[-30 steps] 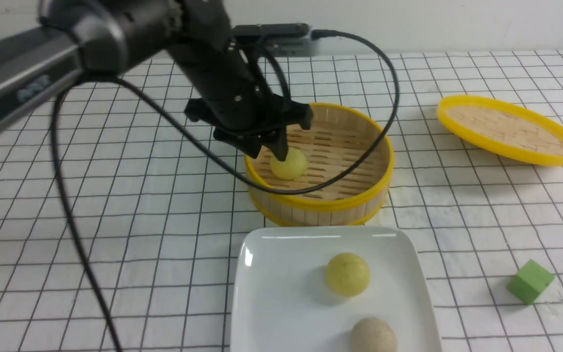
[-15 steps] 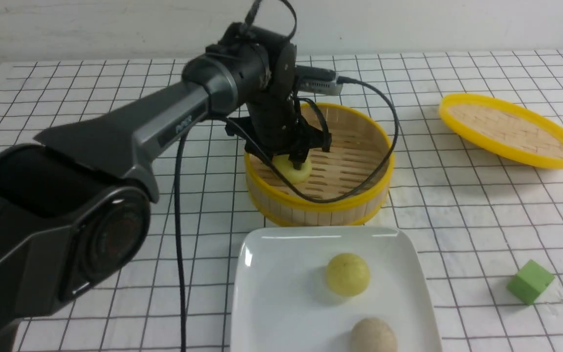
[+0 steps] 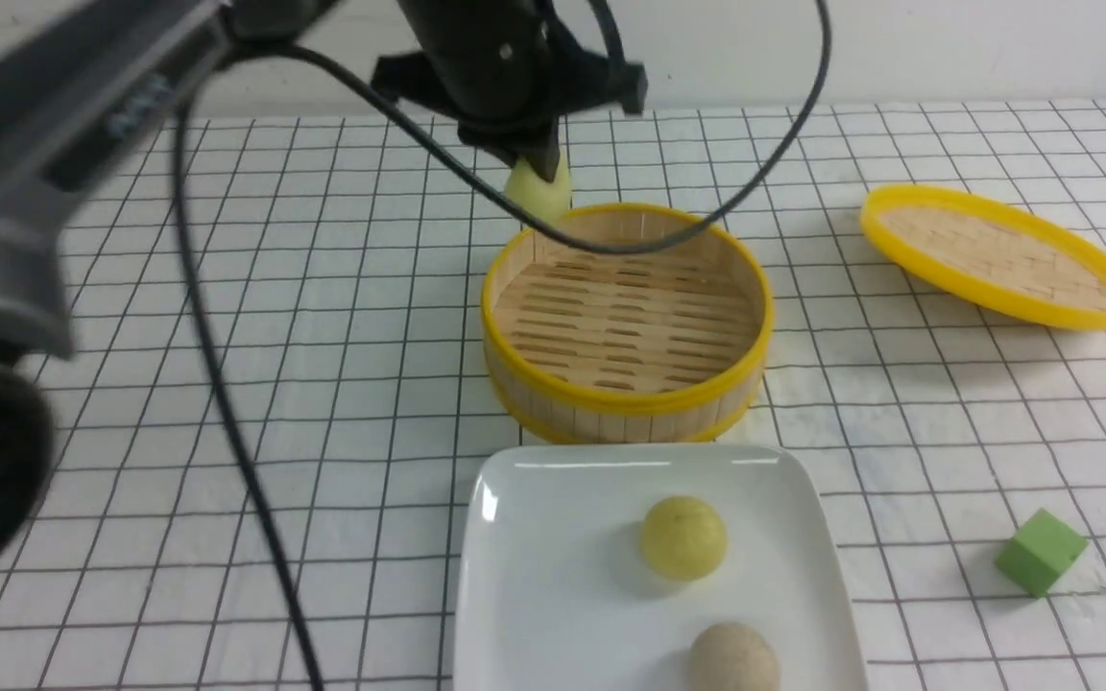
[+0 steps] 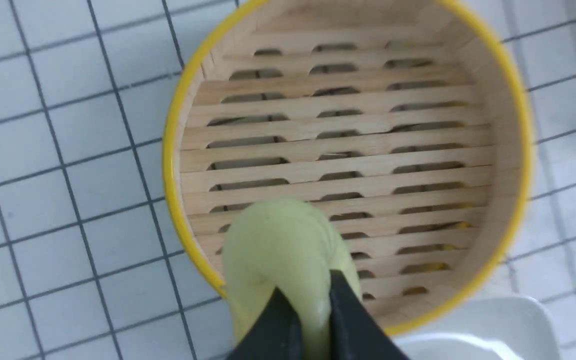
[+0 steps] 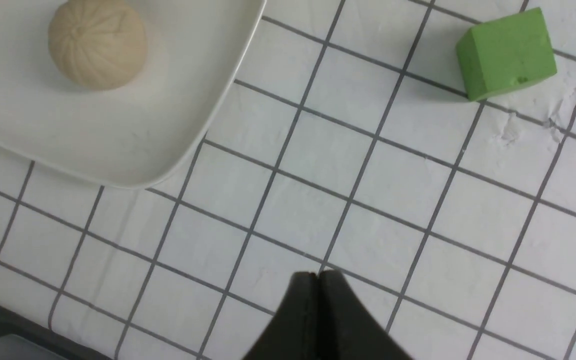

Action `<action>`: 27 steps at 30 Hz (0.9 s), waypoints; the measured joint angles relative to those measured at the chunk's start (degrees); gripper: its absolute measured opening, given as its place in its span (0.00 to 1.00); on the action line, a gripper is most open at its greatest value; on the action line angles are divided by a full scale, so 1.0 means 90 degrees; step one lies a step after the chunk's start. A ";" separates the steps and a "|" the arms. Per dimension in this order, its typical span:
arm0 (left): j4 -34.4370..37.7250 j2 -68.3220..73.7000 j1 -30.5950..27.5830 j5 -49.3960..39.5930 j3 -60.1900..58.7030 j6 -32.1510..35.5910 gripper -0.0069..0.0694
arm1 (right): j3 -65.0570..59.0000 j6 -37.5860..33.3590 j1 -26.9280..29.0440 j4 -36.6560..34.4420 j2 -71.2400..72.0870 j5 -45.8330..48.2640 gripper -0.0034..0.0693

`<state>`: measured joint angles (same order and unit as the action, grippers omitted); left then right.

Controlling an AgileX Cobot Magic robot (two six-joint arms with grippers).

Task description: Put the steamed buns into the plate on the white-black tablecloth.

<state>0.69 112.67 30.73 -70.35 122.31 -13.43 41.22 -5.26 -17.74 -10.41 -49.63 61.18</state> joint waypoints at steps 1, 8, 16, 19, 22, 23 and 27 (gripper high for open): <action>0.0256 -0.0497 0.0009 -0.0009 -0.0587 0.0000 0.12 | -0.0006 0.0000 0.0000 0.0000 0.0000 0.0037 0.05; 0.0666 -0.1551 0.0781 0.0089 -0.3913 -0.0086 0.14 | -0.0032 0.0000 0.0000 0.0027 0.0000 0.0079 0.06; 0.0459 -0.0637 0.1500 0.1707 -0.4966 -0.0290 0.39 | -0.0032 0.0000 0.0000 0.0047 0.0125 0.0023 0.06; 0.0342 -0.0441 0.1493 0.1828 -0.4980 -0.0348 0.54 | 0.0045 0.0033 0.0000 0.0054 0.0564 0.0186 0.07; 0.0345 -0.0440 0.1493 0.1837 -0.4924 -0.0369 0.63 | 0.0213 0.0124 0.0000 0.0120 0.1071 0.0446 0.07; 0.0338 -0.0452 0.1493 0.1783 -0.4771 -0.0375 0.69 | 0.0390 0.0218 0.0000 0.0287 0.1558 0.0732 0.07; 0.0179 -0.0569 0.1493 0.1535 -0.4381 -0.0376 0.78 | 0.0619 0.0622 0.0000 0.0765 0.2732 0.1033 0.07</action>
<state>2.30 107.55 44.17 -56.53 82.88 -16.82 46.79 0.34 -17.74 -3.53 -25.04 70.47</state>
